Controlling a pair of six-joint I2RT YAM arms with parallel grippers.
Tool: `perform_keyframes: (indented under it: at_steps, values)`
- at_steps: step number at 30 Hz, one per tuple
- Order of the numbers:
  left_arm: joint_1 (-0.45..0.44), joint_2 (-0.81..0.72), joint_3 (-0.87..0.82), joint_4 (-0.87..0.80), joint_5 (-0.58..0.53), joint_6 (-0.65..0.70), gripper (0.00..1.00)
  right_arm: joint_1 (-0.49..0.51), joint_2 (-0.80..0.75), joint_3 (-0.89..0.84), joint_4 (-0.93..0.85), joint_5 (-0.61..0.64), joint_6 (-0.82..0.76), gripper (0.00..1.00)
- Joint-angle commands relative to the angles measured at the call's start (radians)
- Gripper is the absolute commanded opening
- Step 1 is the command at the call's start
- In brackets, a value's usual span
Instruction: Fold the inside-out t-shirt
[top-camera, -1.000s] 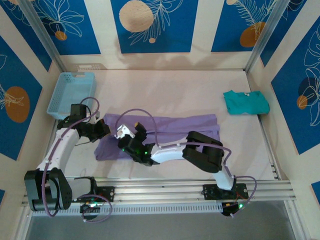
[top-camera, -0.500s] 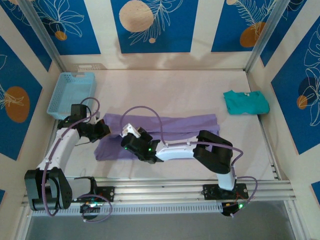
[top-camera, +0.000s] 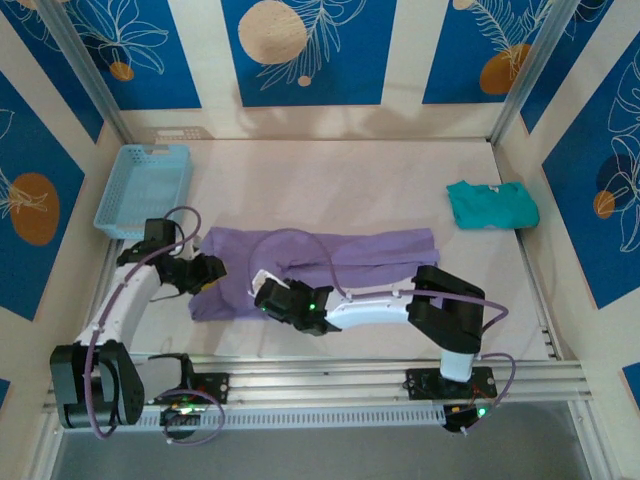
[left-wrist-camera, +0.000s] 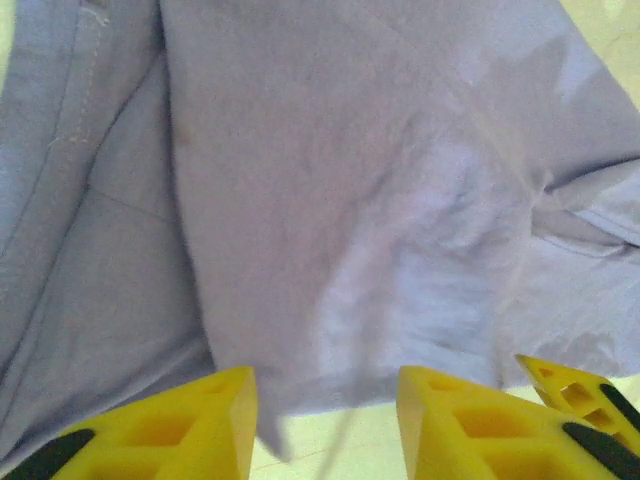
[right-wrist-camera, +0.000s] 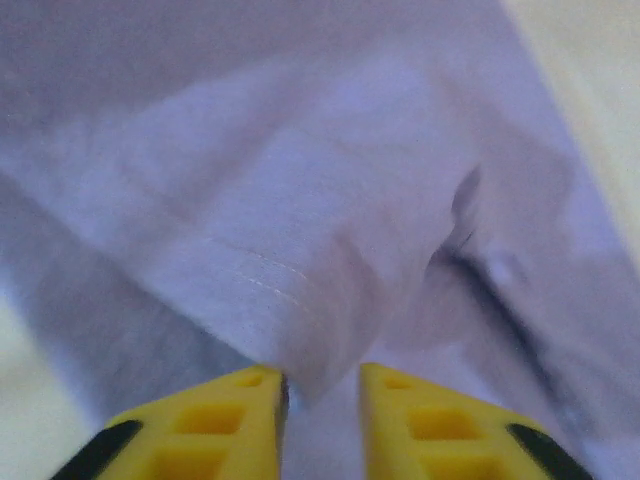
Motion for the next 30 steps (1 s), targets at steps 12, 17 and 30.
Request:
perform_keyframes:
  at_steps: [12,17,30]
  values:
    - [-0.027,-0.125,-0.020,0.262,-0.266,-0.183,0.72,-0.200,-0.263,-0.075,-0.010,-0.555,0.184,0.49]
    - [-0.030,-0.021,-0.056,0.425,-0.356,-0.159,0.81,-0.252,-0.056,0.072,-0.026,-0.517,0.290,0.43]
    - [-0.077,0.294,-0.039,0.492,-0.315,-0.019,0.92,-0.263,0.163,0.155,-0.107,-0.546,0.467,0.17]
